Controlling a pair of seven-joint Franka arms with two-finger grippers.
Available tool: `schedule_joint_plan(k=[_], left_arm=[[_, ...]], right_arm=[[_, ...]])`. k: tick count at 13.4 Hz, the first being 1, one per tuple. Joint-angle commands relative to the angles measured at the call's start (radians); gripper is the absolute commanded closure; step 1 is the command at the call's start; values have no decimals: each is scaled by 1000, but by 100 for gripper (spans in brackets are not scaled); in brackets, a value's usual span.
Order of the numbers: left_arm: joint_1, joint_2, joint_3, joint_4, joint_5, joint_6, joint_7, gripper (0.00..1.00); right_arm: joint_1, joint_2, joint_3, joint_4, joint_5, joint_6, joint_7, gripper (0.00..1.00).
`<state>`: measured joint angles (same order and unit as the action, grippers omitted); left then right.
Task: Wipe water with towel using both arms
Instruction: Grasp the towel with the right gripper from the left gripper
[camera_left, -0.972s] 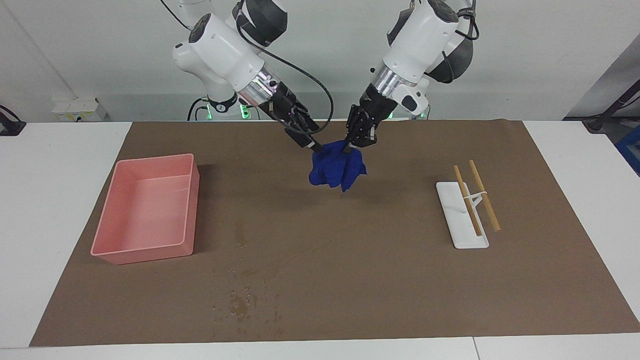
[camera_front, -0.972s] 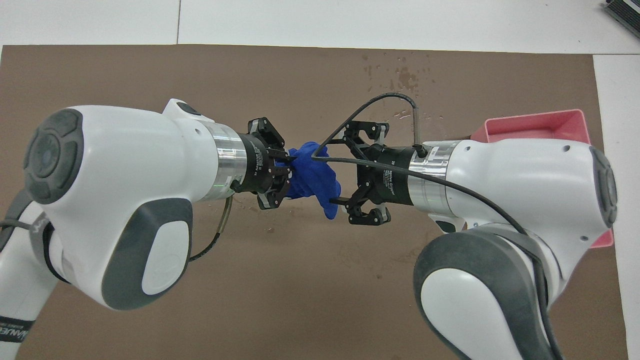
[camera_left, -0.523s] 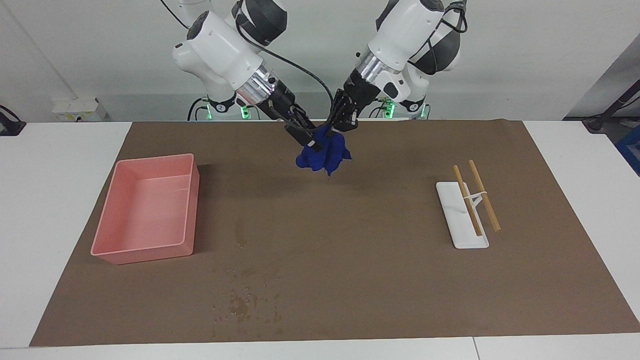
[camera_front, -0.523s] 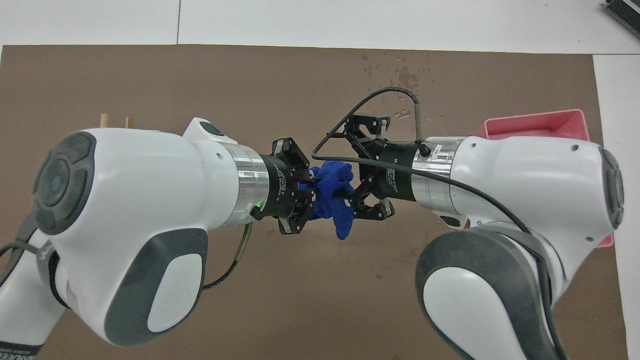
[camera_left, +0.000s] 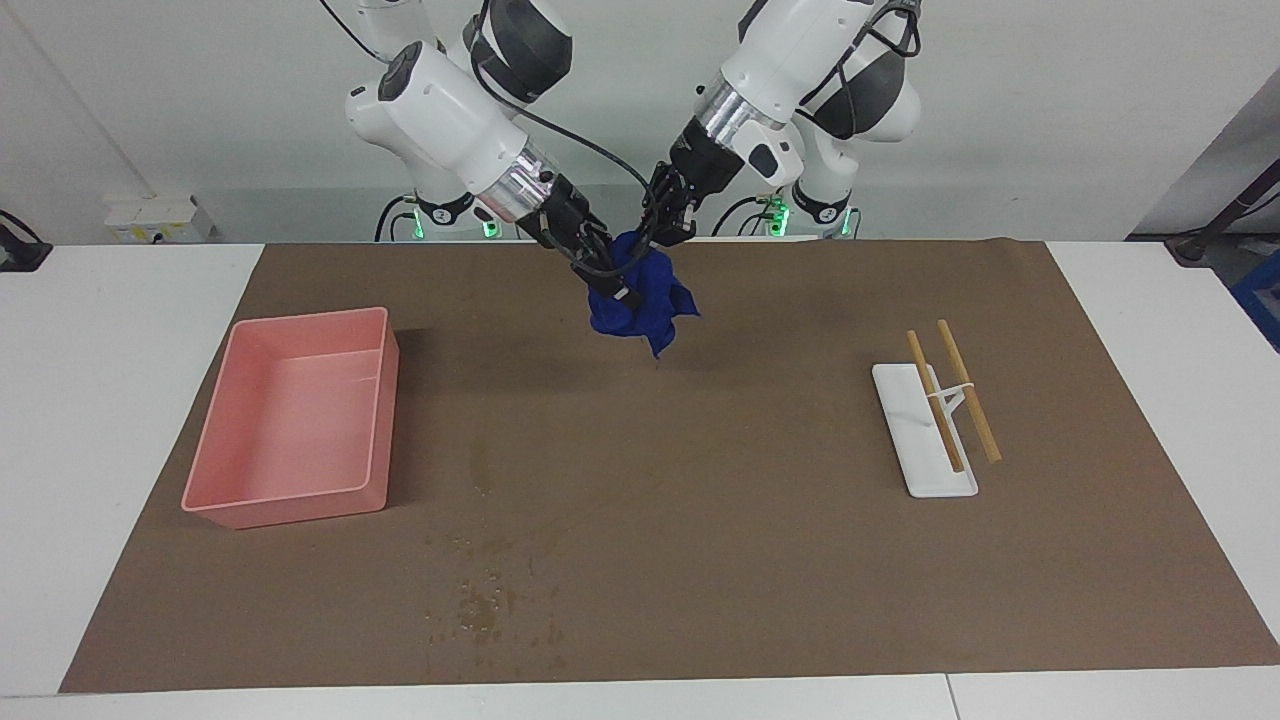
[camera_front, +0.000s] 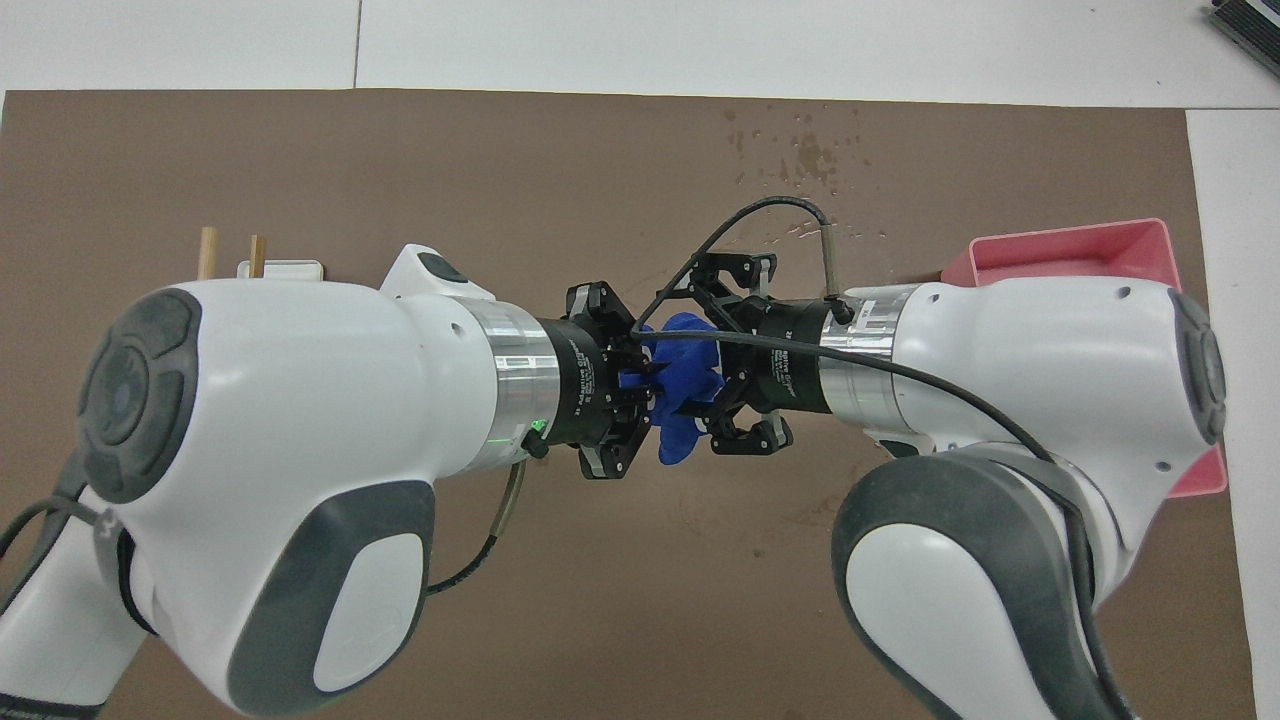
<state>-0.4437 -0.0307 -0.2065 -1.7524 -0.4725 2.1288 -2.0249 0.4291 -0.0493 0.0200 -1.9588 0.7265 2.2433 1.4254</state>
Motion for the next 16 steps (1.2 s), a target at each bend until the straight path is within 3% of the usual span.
schedule_joint_plan(k=[1, 2, 3, 7, 8, 9, 11, 13, 16], left_arm=[[-9, -15, 4, -2, -24, 20, -11, 100], [-9, -15, 3, -6, -23, 29, -5, 100], [-9, -15, 3, -7, -21, 37, -3, 100], [-7, -15, 4, -7, -11, 29, 9, 100], [-6, -14, 4, -3, -5, 29, 3, 47], [-6, -12, 6, 2, 17, 23, 0, 0], [-1, -12, 6, 2, 122, 8, 3, 0], [13, -14, 19, 4, 196, -13, 81, 0], [132, -8, 30, 2, 196, 5, 443, 0]], right_arm=[[0, -47, 1, -69, 24, 3, -63, 34], [0, -47, 1, -66, 22, -4, -75, 84], [0, -47, 1, -66, 22, -11, -77, 100], [-4, -50, 0, -63, 19, -63, -167, 100], [-6, -49, 0, -60, 10, -80, -183, 100], [-6, -50, -2, -60, 5, -96, -207, 100], [-12, -52, -5, -60, -22, -154, -265, 100], [-27, -61, -6, -58, -163, -275, -417, 100], [-55, -75, -9, -57, -287, -417, -662, 100]])
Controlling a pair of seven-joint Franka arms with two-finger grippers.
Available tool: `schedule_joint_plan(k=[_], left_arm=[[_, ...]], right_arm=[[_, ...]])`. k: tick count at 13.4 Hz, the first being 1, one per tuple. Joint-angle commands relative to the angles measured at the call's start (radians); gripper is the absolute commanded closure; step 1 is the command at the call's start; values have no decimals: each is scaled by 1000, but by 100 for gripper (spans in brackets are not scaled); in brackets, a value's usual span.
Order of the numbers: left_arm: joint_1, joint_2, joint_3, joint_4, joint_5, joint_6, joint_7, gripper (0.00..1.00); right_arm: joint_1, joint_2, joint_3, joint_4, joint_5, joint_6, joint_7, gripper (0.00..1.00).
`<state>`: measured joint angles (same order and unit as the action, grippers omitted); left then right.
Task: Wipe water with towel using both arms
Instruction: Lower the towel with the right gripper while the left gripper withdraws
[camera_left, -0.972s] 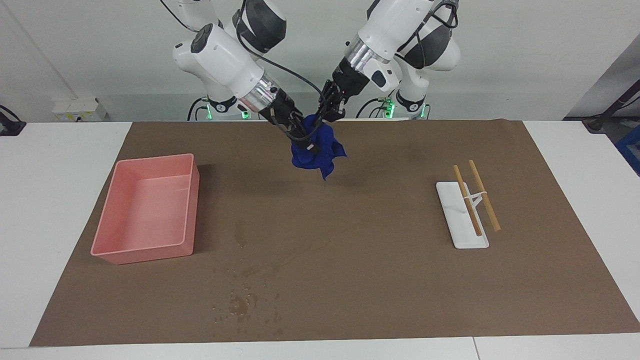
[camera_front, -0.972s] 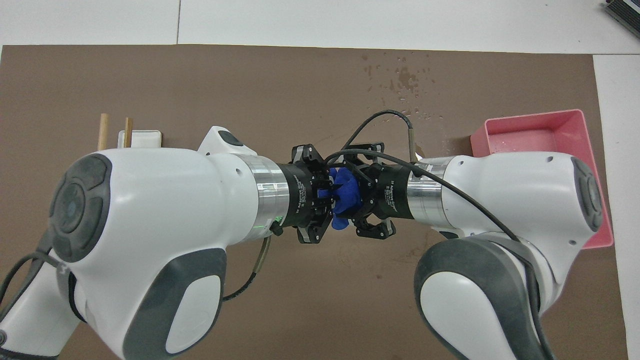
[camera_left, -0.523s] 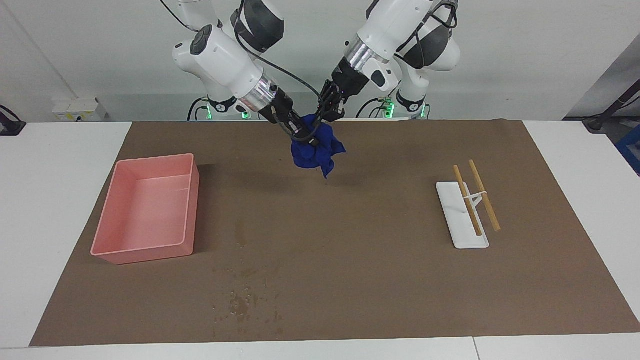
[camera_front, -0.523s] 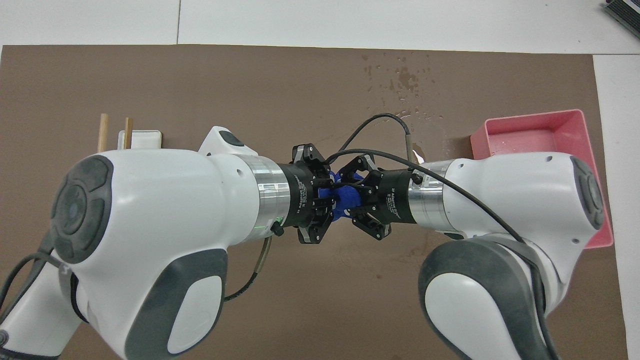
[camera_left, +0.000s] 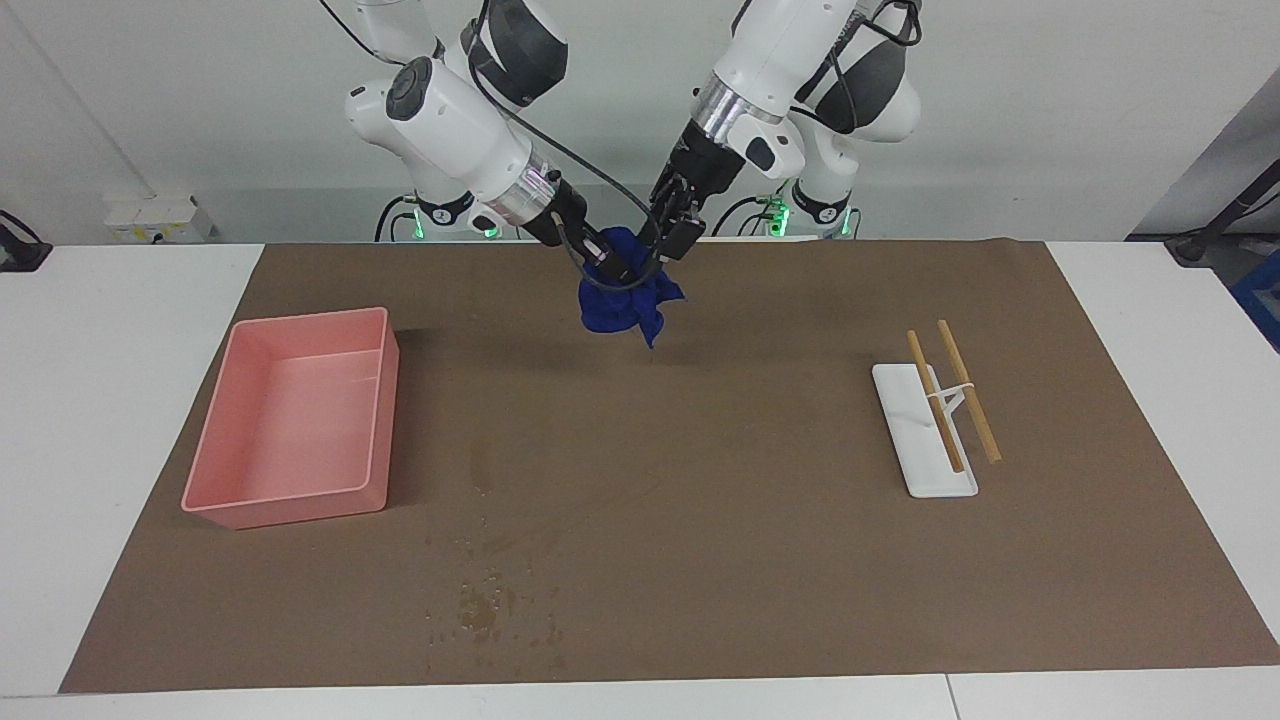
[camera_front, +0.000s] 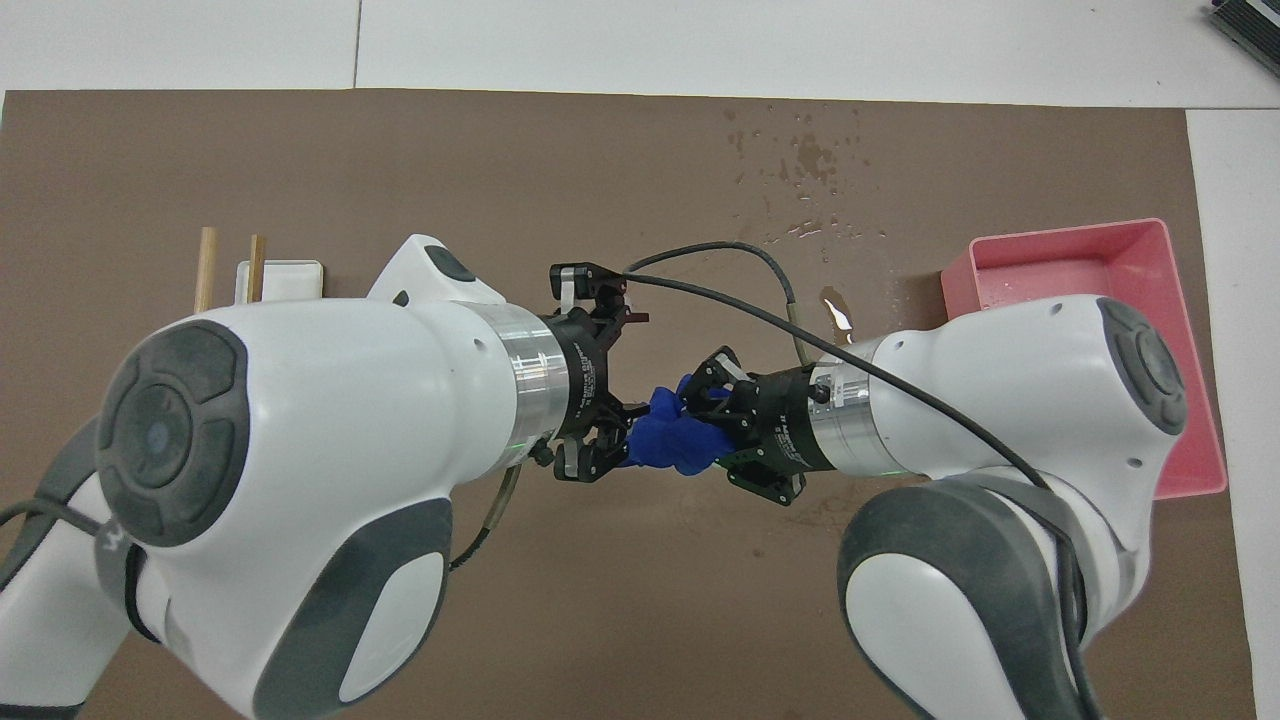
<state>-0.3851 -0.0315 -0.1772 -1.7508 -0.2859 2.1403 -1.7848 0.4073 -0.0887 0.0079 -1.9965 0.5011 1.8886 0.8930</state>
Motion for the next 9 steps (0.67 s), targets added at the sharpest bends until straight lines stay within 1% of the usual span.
schedule_joint_plan(k=[1, 3, 4, 6, 7, 8, 9], left_arm=[[118, -7, 2, 1, 10, -5, 354, 0], [216, -5, 4, 1, 17, -23, 621, 0], [263, -8, 4, -1, 55, -45, 742, 0], [323, -10, 4, 10, 152, -106, 911, 0], [348, -7, 4, 25, 169, -144, 1026, 0], [367, -4, 4, 48, 189, -204, 1179, 0], [385, 2, 4, 78, 214, -273, 1326, 0]], right_arm=[[-47, -37, 4, -18, -108, -86, -190, 100], [-57, -42, 4, -22, -198, -76, -351, 100], [-85, -42, 3, -22, -267, -75, -470, 100], [-172, -37, 6, -24, -321, -57, -731, 100], [-204, -36, 6, -28, -341, -19, -820, 100], [-221, -34, 6, -39, -351, 25, -865, 100], [-222, -36, 6, -59, -363, 36, -876, 100]])
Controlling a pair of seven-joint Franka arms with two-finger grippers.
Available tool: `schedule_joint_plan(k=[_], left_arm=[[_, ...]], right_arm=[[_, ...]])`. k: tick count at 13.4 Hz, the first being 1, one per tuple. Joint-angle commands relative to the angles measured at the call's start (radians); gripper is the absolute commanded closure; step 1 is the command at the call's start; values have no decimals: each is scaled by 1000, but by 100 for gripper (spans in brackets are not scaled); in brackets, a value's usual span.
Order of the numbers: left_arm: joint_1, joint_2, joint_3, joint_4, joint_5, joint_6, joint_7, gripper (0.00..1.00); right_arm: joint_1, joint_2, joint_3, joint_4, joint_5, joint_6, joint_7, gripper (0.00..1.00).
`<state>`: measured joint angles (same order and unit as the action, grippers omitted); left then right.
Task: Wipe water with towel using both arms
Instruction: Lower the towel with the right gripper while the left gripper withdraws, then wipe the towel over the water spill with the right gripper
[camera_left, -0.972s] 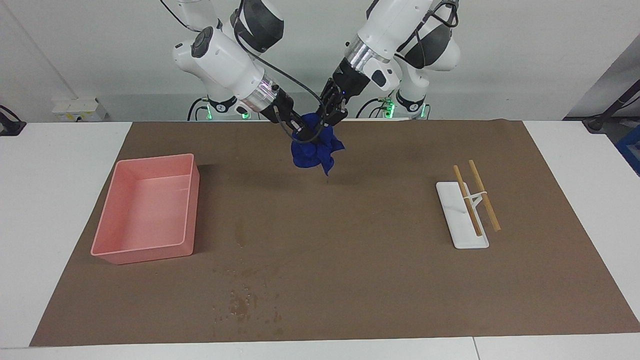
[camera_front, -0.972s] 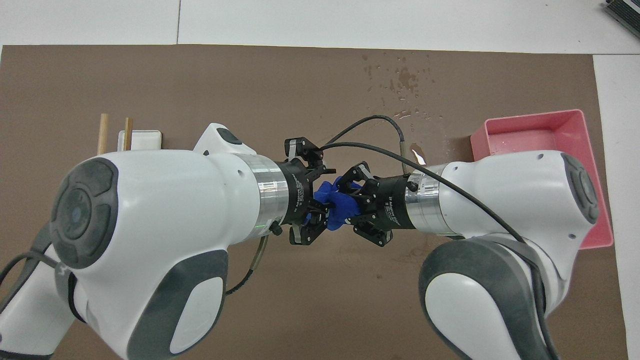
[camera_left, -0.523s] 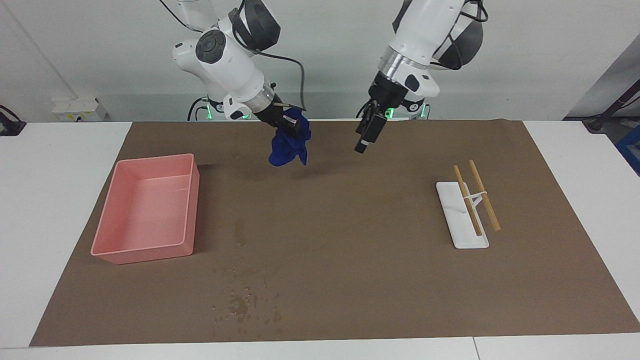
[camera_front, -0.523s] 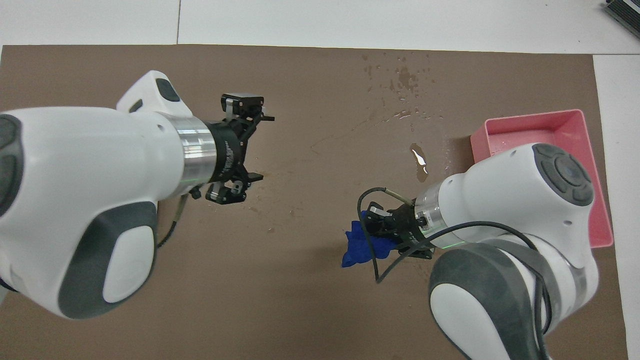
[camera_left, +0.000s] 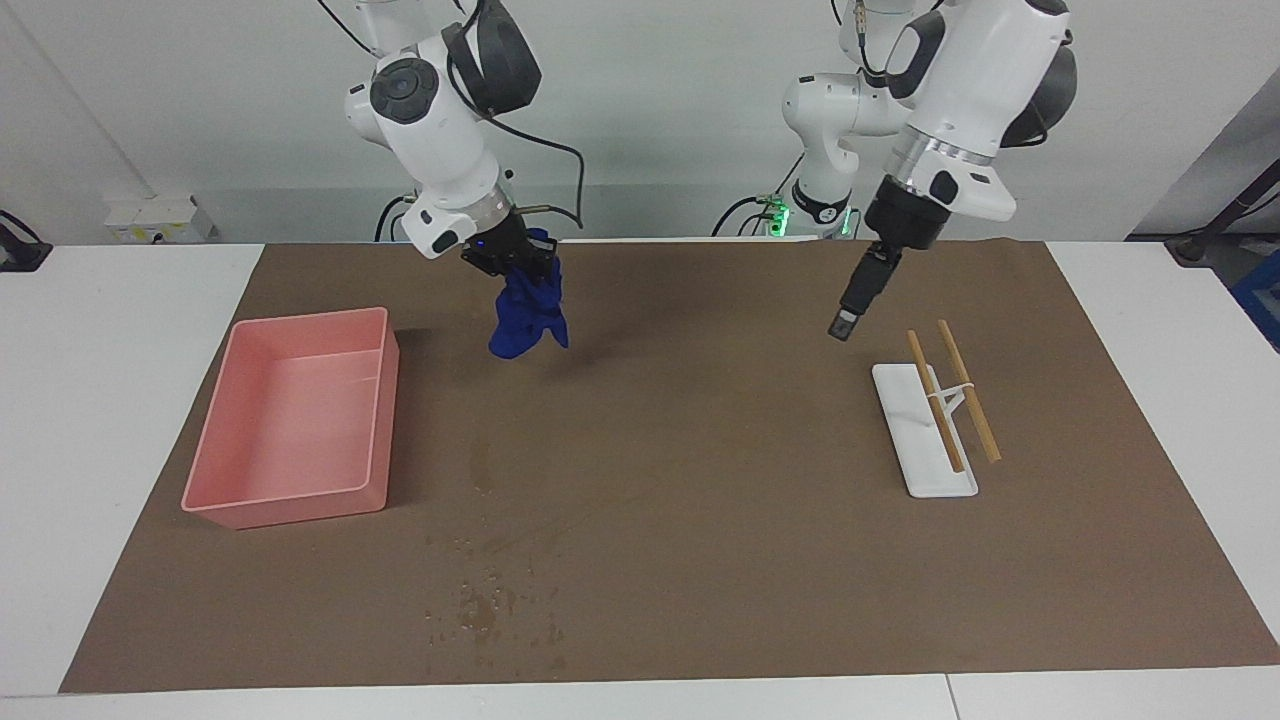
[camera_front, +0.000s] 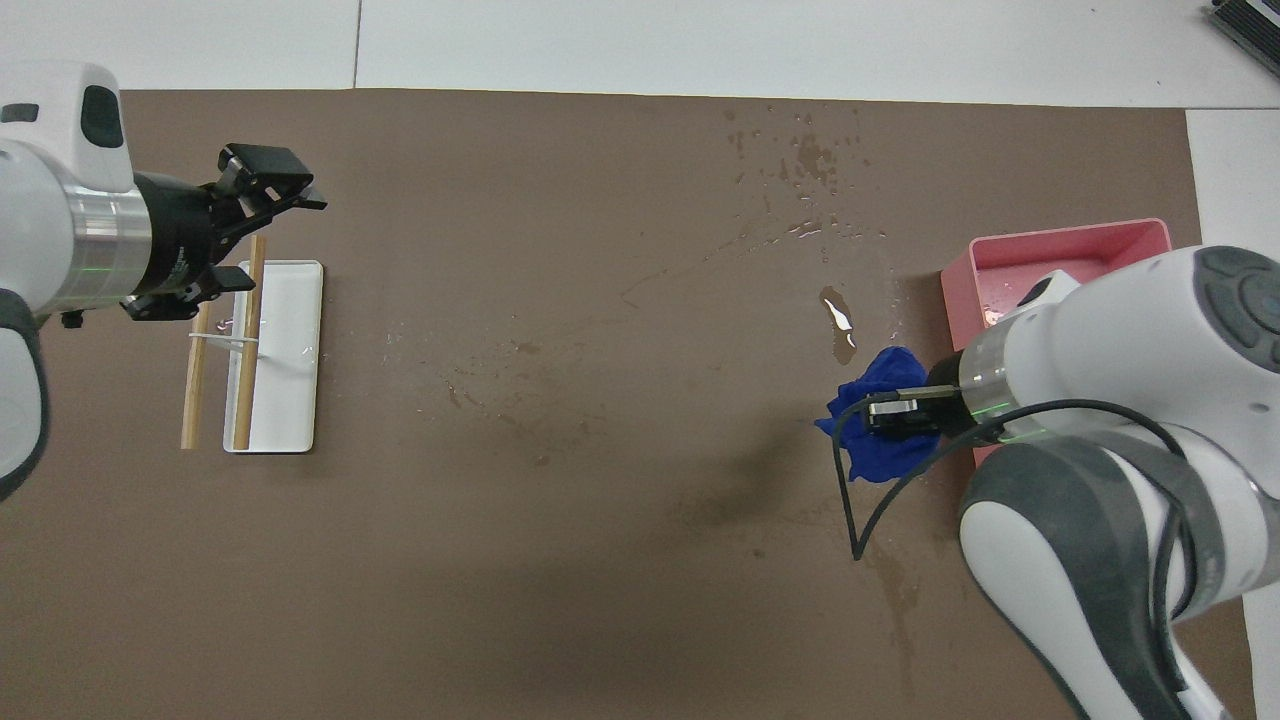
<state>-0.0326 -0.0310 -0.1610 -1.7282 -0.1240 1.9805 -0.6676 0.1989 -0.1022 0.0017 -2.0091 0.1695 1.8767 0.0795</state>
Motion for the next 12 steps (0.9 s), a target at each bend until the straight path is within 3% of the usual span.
schedule_joint_plan(k=[1, 5, 8, 10, 12], left_arm=[[49, 5, -12, 79, 72, -180, 314, 0], [60, 6, -12, 102, 107, -344, 509, 0], [62, 16, -8, 130, 113, -428, 632, 0], [5, 42, 52, 197, 109, -510, 643, 0], [-44, 39, 123, 196, 83, -520, 648, 0]], right_arm=[[-9, -21, 14, -69, -39, 53, -63, 100], [-6, 54, 14, -152, -39, 188, -101, 100], [-9, 172, 14, -157, -39, 361, -132, 100], [-13, 229, 14, -145, -39, 453, -177, 100], [-36, 274, 14, -136, -41, 516, -225, 100]])
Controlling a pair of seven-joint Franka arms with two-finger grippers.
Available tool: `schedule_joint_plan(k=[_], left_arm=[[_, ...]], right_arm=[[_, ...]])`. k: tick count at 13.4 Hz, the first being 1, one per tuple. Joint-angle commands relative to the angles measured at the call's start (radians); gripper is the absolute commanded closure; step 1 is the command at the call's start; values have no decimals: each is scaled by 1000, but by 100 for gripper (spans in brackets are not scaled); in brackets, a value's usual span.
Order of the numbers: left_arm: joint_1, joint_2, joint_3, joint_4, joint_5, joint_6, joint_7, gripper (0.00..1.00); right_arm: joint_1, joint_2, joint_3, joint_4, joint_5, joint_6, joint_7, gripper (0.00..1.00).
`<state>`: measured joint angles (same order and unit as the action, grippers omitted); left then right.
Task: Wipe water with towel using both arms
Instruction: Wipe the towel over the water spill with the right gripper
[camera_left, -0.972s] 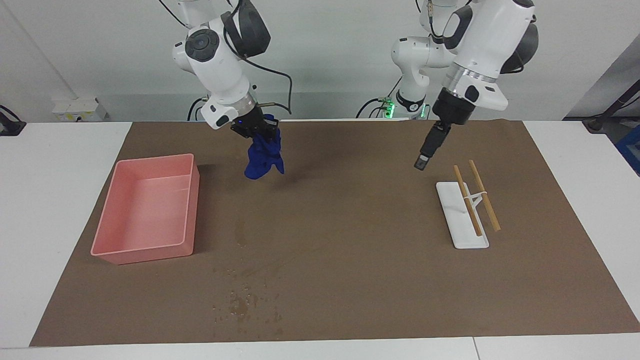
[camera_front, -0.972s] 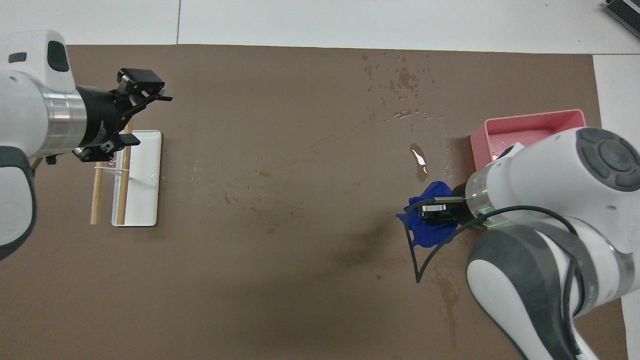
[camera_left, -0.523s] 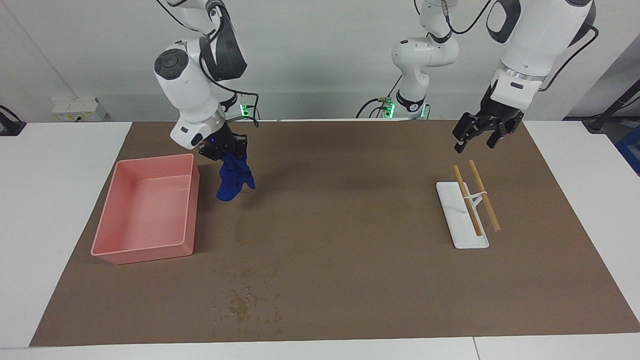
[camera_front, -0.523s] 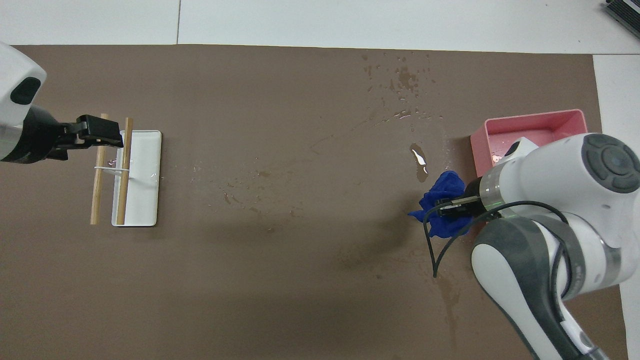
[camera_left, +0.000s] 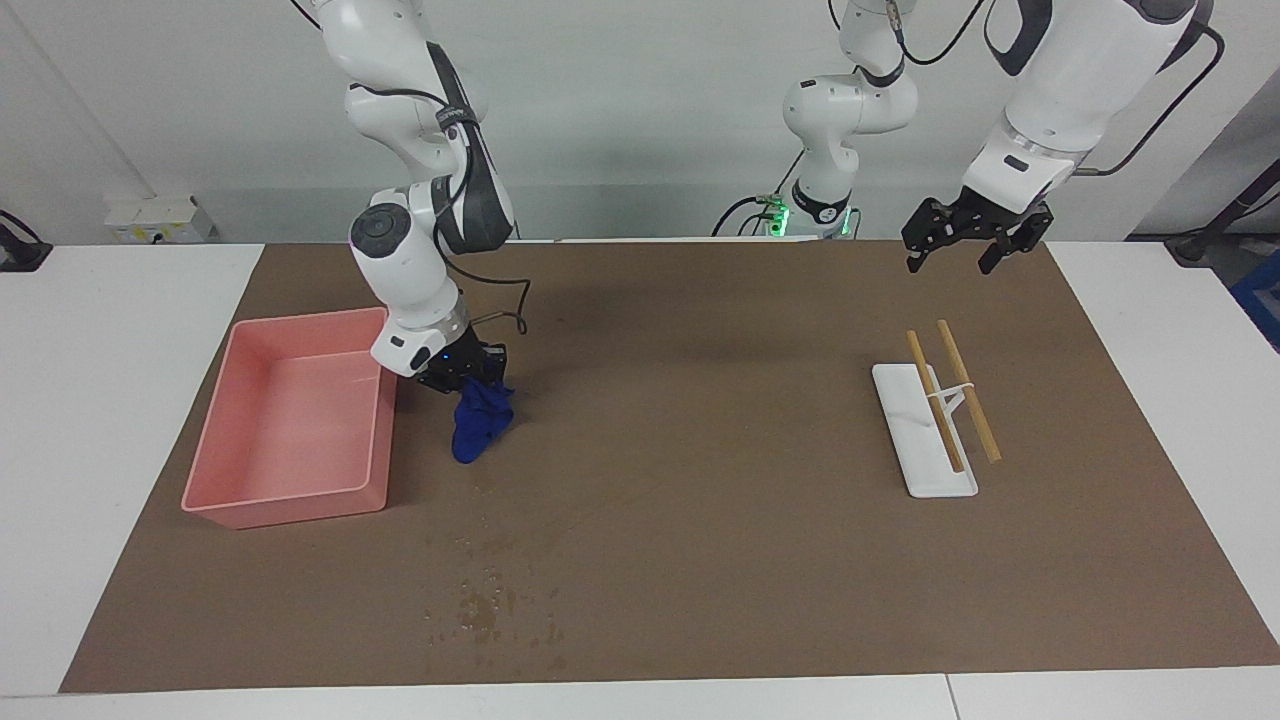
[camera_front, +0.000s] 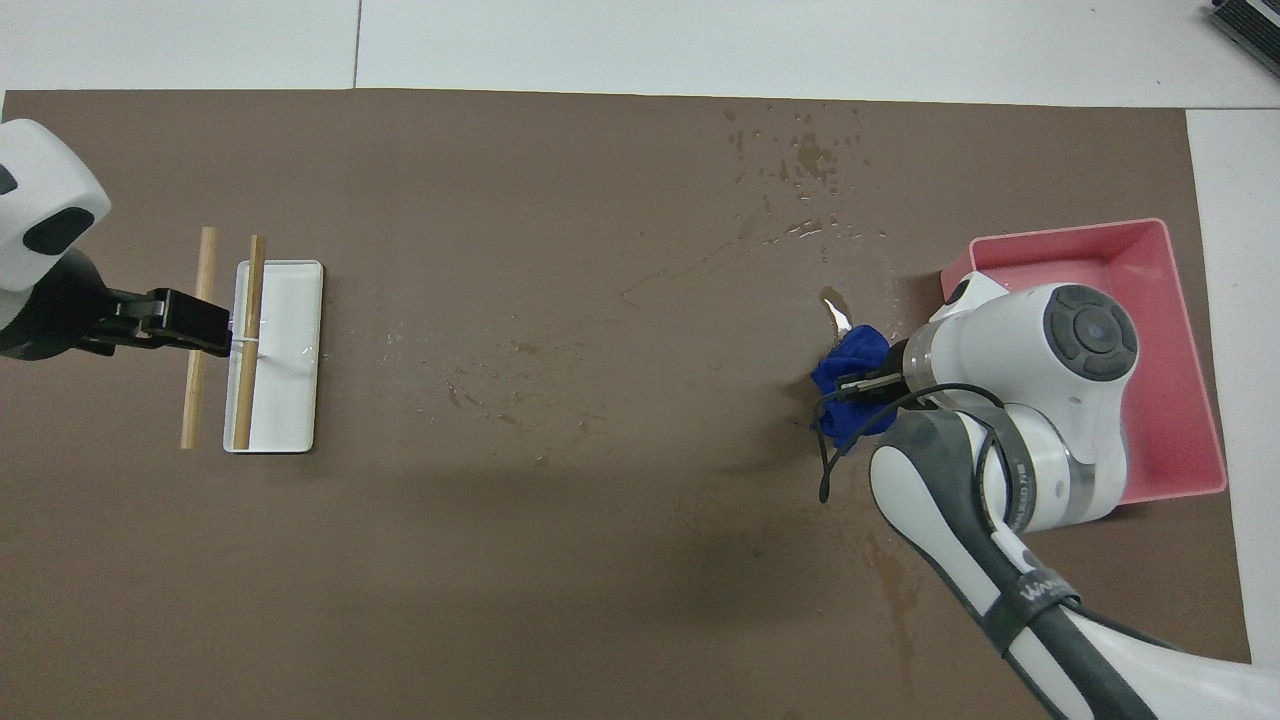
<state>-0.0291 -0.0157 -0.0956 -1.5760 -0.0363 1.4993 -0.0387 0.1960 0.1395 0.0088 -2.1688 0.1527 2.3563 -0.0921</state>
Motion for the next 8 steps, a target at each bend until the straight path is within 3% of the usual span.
schedule_joint_plan(k=[1, 8], left_arm=[[-46, 19, 59, 39, -13, -40, 22, 0], [-52, 2, 60, -11, -1, 38, 46, 0]], right_arm=[[-46, 63, 7, 55, -24, 50, -78, 100], [-49, 227, 8, 268, -36, 100, -87, 100]])
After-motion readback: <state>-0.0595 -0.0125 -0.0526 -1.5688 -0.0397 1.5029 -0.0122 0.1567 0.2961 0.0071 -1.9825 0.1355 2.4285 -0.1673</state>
